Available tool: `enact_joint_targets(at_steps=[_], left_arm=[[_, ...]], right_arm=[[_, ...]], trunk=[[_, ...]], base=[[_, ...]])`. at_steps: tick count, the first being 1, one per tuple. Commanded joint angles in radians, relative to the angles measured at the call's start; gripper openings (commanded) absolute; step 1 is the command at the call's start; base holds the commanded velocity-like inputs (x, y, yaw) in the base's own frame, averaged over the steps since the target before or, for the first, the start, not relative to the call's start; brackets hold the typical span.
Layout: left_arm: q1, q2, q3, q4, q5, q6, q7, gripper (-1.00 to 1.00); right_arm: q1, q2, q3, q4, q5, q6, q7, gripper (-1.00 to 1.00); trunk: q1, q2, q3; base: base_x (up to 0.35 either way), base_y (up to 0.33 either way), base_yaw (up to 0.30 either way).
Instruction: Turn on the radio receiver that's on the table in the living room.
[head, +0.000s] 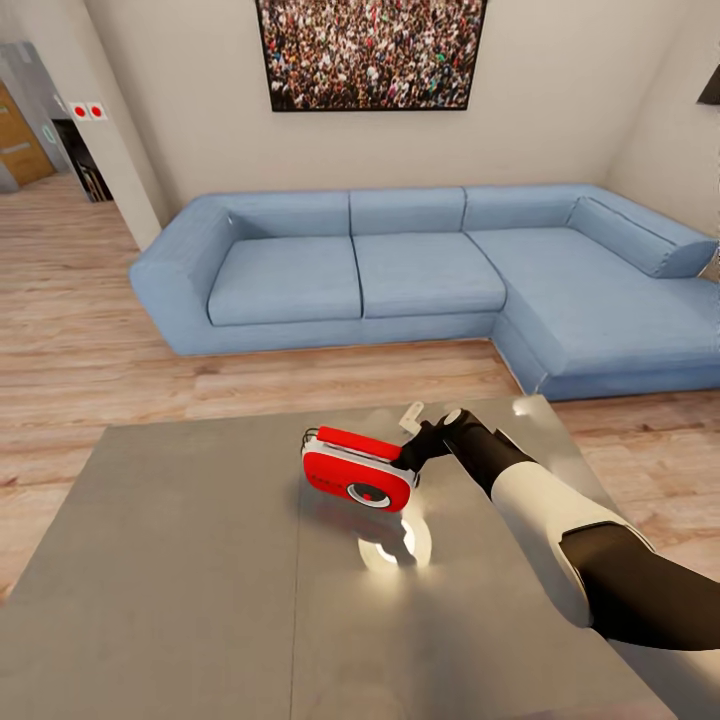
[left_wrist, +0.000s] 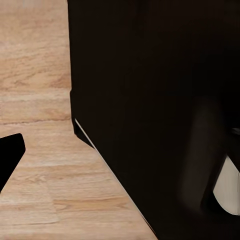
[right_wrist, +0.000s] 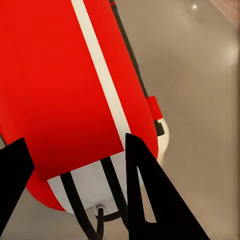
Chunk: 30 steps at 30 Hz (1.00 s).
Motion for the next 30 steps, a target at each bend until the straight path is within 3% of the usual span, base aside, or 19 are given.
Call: enact_joint_targets(at_steps=[1, 30], left_arm=[[0.0, 0.0, 0.0, 0.0, 0.0, 0.0, 0.0, 1.0], [0.0, 0.0, 0.0, 0.0, 0.0, 0.0, 0.0, 1.0]], right_arm=[[0.0, 0.0, -0.002, 0.0, -0.005, 0.0, 0.0, -1.0], [0.0, 0.0, -0.001, 0.0, -0.005, 0.0, 0.001, -1.0]], trunk=[[-0.004, 0.007, 0.005], [-0.115, 0.21, 0.143]], base=[[0.0, 0.0, 0.0], [0.0, 0.0, 0.0]])
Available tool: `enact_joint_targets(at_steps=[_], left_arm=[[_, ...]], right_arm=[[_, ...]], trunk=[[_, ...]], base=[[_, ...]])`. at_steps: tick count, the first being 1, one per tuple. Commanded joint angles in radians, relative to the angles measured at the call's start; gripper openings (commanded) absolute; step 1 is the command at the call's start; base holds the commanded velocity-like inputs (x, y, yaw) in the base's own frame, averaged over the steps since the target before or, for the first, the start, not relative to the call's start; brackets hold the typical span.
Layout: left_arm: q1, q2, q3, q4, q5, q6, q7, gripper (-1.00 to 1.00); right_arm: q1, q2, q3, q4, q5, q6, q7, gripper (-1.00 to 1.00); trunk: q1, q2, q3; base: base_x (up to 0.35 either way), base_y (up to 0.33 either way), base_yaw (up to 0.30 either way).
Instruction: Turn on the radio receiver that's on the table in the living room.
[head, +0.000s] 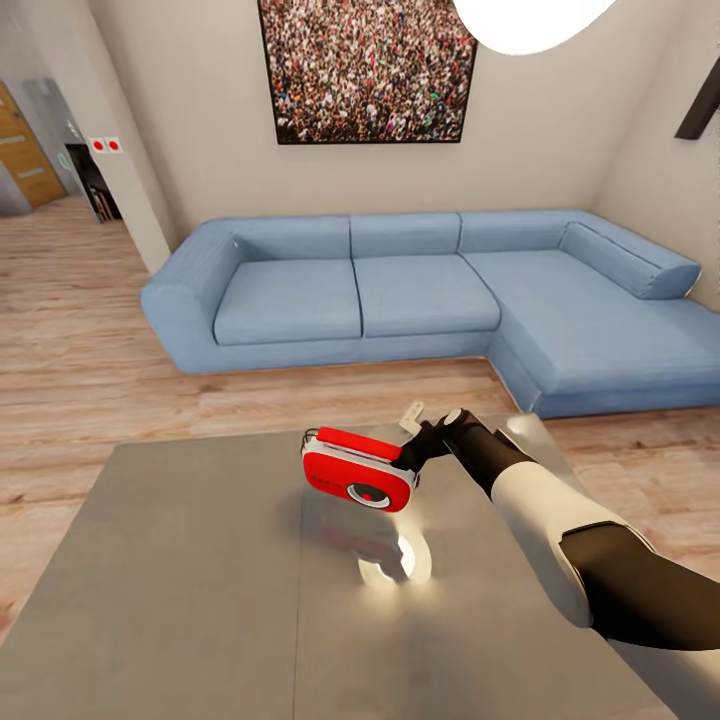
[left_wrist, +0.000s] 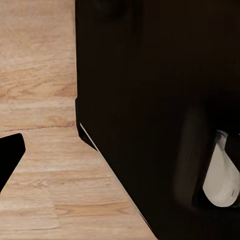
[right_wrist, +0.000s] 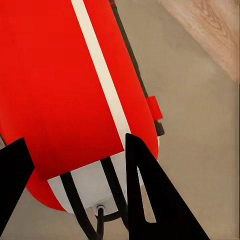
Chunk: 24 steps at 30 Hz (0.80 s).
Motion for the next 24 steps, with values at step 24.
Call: enact_joint_targets(at_steps=[24], left_arm=[[0.0, -0.001, 0.0, -0.019, 0.0, -0.004, 0.001, 1.0]], right_arm=[[0.0, 0.001, -0.002, 0.0, -0.003, 0.0, -0.001, -1.0]], trunk=[[0.0, 0.0, 0.039]], base=[[0.0, 0.0, 0.0]])
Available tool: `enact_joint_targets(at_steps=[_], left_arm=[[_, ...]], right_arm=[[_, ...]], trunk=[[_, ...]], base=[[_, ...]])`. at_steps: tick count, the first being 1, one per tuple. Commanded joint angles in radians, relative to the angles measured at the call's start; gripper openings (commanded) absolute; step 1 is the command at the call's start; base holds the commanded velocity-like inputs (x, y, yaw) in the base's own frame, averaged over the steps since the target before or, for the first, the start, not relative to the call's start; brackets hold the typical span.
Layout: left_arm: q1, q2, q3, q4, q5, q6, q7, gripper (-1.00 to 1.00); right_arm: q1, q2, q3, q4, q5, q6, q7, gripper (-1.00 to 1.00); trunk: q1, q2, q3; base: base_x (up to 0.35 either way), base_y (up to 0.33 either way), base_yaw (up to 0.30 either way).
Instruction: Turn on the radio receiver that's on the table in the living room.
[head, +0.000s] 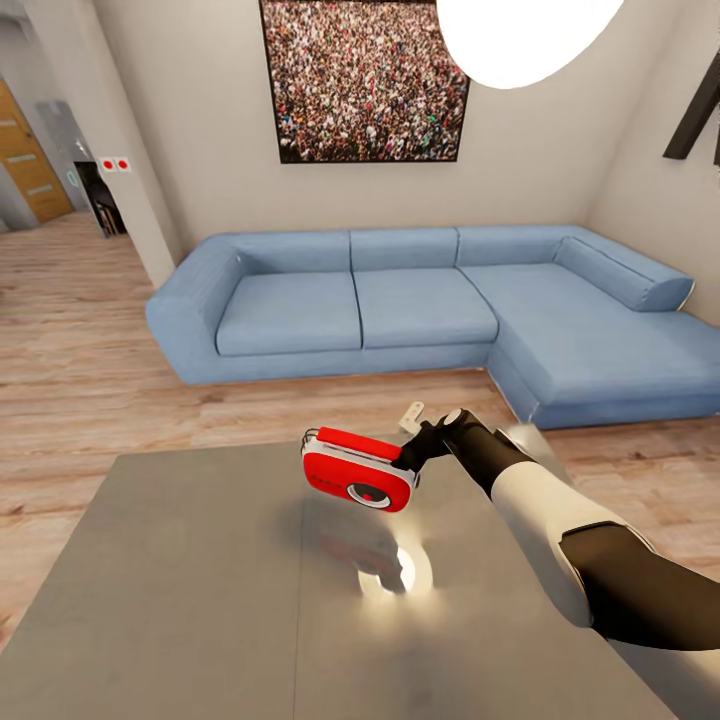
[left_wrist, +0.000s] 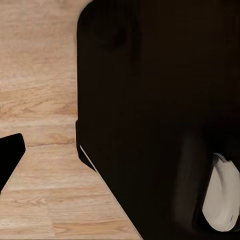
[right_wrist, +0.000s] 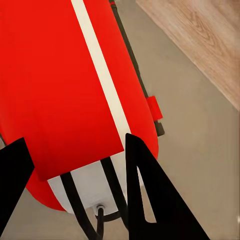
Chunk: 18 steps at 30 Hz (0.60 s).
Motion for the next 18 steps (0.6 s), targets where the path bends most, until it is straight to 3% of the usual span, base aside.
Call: enact_joint_targets(at_steps=[1, 12, 18], left_arm=[[0.0, 0.0, 0.0, -0.011, 0.0, 0.001, 0.0, 1.0], [0.0, 0.01, 0.0, -0.076, -0.006, 0.004, -0.001, 1.0], [0.0, 0.015, 0.0, -0.175, -0.009, 0.016, -0.003, 1.0]], right_arm=[[0.0, 0.0, -0.002, -0.001, -0.005, 0.0, 0.0, -1.0], [0.0, 0.001, -0.003, -0.001, -0.007, 0.0, 0.0, -1.0], [0.0, 0.002, -0.004, -0.001, -0.008, 0.001, -0.001, -1.0]], trunk=[[0.0, 0.0, 0.002], [0.0, 0.0, 0.014], [0.0, 0.0, 0.015]], base=[[0.0, 0.0, 0.0], [0.0, 0.0, 0.0], [0.0, 0.0, 0.0]])
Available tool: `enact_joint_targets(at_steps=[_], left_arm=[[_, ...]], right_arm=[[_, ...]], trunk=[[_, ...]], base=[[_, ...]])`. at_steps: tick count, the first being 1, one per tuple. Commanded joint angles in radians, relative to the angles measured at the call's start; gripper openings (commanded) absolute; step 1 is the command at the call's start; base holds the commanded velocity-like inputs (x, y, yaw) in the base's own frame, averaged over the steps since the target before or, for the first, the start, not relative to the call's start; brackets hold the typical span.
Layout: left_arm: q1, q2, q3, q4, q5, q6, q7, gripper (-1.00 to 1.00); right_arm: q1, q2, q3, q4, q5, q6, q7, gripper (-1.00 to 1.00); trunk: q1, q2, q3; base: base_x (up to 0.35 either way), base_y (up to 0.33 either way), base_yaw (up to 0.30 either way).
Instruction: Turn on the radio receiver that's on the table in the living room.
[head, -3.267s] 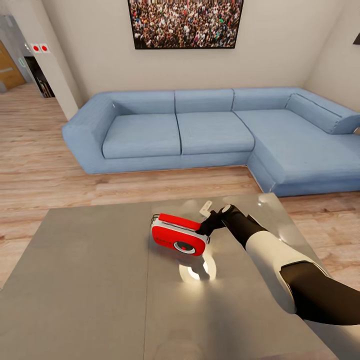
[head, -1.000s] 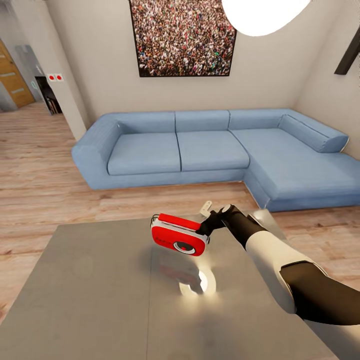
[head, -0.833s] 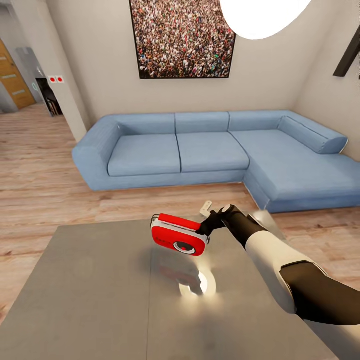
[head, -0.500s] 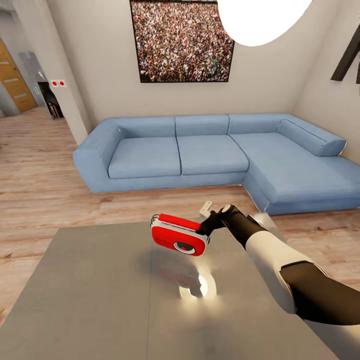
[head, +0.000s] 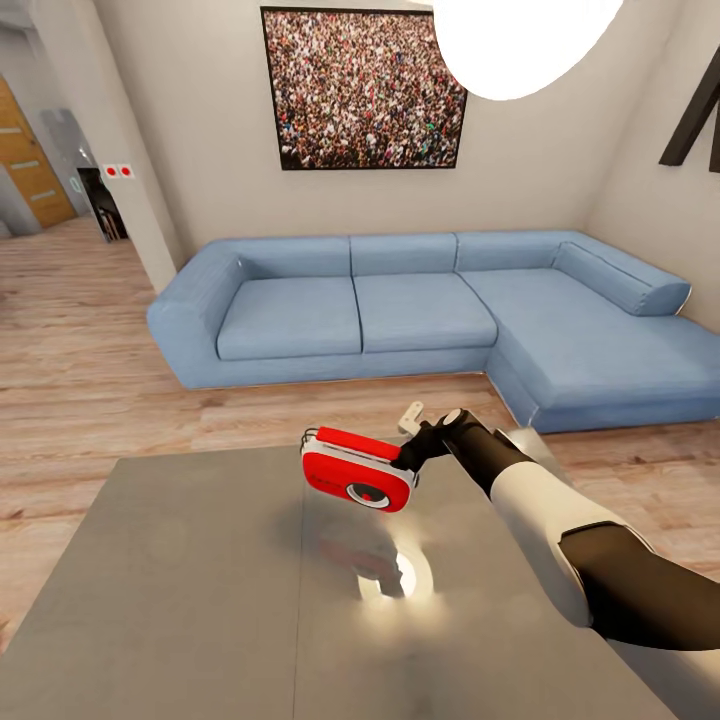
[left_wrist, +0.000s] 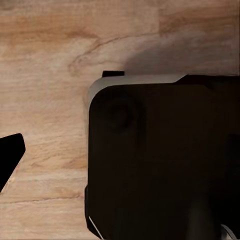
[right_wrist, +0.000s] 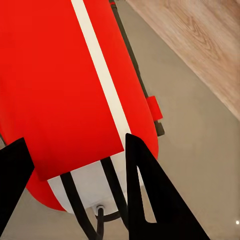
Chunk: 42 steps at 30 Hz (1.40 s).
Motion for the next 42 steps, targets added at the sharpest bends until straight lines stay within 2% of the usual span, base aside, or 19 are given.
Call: enact_joint_targets(at_steps=[1, 2, 8, 11, 14, 16, 19, 22, 24, 26, 27, 29, 31, 33, 36, 39, 42], left_arm=[[0.0, 0.0, 0.0, -0.014, 0.0, 0.003, 0.0, 1.0], [0.0, 0.0, 0.0, -0.041, -0.001, 0.012, -0.001, -1.0], [0.0, 0.004, 0.0, -0.216, 0.003, 0.136, 0.002, -1.0], [0.0, 0.018, 0.007, -0.282, 0.008, 0.158, 0.017, -1.0], [0.0, 0.027, 0.03, -0.321, 0.022, 0.167, 0.054, -1.0], [0.0, 0.025, 0.039, -0.418, 0.035, 0.226, 0.069, -1.0], [0.0, 0.015, 0.039, -0.578, 0.041, 0.386, 0.068, -1.0], [0.0, -0.022, 0.038, -0.775, 0.042, 0.534, 0.058, -1.0], [0.0, -0.062, 0.032, -0.903, 0.04, 0.607, 0.05, -1.0], [-0.001, -0.109, 0.008, -1.004, 0.038, 0.678, 0.044, -1.0], [-0.009, -0.141, -0.024, -1.05, 0.037, 0.72, 0.041, -1.0], [-0.03, -0.168, -0.06, -1.073, 0.035, 0.744, 0.039, -1.0], [-0.064, -0.17, -0.102, -1.085, 0.034, 0.758, 0.039, -1.0], [-0.084, -0.17, -0.129, -1.095, 0.033, 0.757, 0.038, -1.0], [-0.123, -0.17, -0.146, -1.103, 0.034, 0.728, 0.035, -1.0], [-0.14, -0.17, -0.154, -1.1, 0.034, 0.713, 0.029, -1.0], [-0.143, -0.17, -0.183, -1.102, 0.034, 0.715, 0.018, -1.0]], right_arm=[[0.0, 0.0, -0.003, -0.001, -0.006, 0.0, 0.0, -1.0], [0.0, 0.0, -0.003, -0.001, -0.011, 0.001, 0.0, -1.0], [0.0, 0.0, -0.002, -0.001, -0.095, 0.006, -0.005, -1.0], [0.0, 0.001, -0.002, -0.001, -0.108, 0.006, -0.006, -1.0], [0.0, 0.001, -0.003, -0.001, -0.112, 0.007, -0.006, -1.0], [0.0, 0.001, -0.003, -0.001, -0.115, 0.007, -0.004, -1.0], [0.0, 0.001, -0.003, -0.001, -0.117, 0.007, -0.002, -1.0], [0.0, 0.001, -0.003, 0.001, -0.12, 0.007, -0.001, -1.0], [0.0, 0.001, -0.003, 0.004, -0.124, 0.008, -0.001, -1.0], [0.0, 0.0, -0.003, 0.016, -0.126, 0.008, 0.002, -1.0], [0.0, 0.0, -0.003, 0.029, -0.127, 0.008, 0.005, -1.0], [0.0, 0.0, -0.003, 0.043, -0.127, 0.008, 0.02, -1.0], [0.0, 0.0, -0.004, 0.058, -0.128, 0.008, 0.062, -1.0], [0.0, 0.0, -0.005, 0.066, -0.13, 0.009, 0.13, -1.0], [0.0, -0.002, -0.007, 0.078, -0.139, 0.019, 0.238, -1.0], [0.0, -0.002, -0.029, 0.089, -0.141, 0.025, 0.272, -1.0], [0.0, -0.003, -0.049, 0.096, -0.142, 0.026, 0.333, -1.0]], trunk=[[0.0, 0.0, 0.0], [0.0, 0.0, 0.0], [0.0, 0.0, 0.0], [0.0, 0.0, 0.0], [0.0, 0.0, 0.0], [0.0, 0.0, 0.0], [0.0, 0.0, 0.0], [0.0, 0.0, 0.0], [0.0, 0.0, 0.0], [0.0, 0.0, 0.0], [0.0, 0.0, 0.0], [0.0, 0.0, 0.0], [0.0, 0.0, 0.0], [0.0, 0.0, 0.0], [0.0, 0.0, 0.0], [0.0, 0.0, 0.0], [0.0, 0.0, 0.0]], base=[[0.0, 0.0, 0.0], [0.0, 0.0, 0.0], [0.0, 0.0, 0.0], [0.0, 0.0, 0.0], [0.0, 0.0, 0.0], [0.0, 0.0, 0.0], [0.0, 0.0, 0.0], [0.0, 0.0, 0.0], [0.0, 0.0, 0.0], [0.0, 0.0, 0.0], [0.0, 0.0, 0.0], [0.0, 0.0, 0.0], [0.0, 0.0, 0.0], [0.0, 0.0, 0.0], [0.0, 0.0, 0.0], [0.0, 0.0, 0.0], [0.0, 0.0, 0.0]])
